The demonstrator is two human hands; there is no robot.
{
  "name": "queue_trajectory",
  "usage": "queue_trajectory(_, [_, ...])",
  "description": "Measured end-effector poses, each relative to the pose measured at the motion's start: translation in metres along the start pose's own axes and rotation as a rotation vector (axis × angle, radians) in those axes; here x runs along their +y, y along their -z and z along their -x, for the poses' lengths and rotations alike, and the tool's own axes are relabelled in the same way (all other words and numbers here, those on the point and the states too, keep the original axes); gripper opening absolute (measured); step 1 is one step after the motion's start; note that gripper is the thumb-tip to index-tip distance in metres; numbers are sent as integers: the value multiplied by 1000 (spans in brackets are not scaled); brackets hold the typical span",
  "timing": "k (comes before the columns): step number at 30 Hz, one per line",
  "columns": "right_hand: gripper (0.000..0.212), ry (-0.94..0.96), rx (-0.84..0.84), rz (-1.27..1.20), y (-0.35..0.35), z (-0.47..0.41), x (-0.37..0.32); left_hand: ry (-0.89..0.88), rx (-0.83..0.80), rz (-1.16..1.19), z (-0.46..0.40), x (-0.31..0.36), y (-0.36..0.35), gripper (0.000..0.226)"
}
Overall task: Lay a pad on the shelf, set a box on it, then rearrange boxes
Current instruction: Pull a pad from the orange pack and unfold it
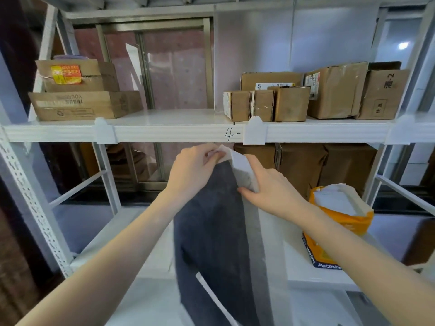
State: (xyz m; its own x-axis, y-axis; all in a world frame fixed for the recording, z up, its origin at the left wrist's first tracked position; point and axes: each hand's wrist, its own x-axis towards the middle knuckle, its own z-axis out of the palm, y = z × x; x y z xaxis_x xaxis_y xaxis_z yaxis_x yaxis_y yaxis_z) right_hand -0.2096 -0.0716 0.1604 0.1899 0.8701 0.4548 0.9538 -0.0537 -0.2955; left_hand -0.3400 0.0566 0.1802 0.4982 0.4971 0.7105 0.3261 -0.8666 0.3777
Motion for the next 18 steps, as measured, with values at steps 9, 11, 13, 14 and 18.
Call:
queue_trajectory(9, [10, -186, -100, -213, -7, -2, 19, 73, -31, 112, -3, -9, 10, 20])
queue_trajectory(11, [7, -202, -85, -273, -6, -4, 21, 56, -27, 97, 1, -16, 9, 17])
queue_trajectory(13, [13, -194, -62, -302, -3, -6, 22, 101, -29, 90, 8, -23, 4, 21])
queue_trajectory(14, [16, -179, -45, -302, -1, -8, 22, 145, -31, 94, 11, -28, -1, 27])
queue_trajectory(18, [23, -111, -1, -281, 6, -17, 24, 353, -201, 269, 35, -29, -18, 57])
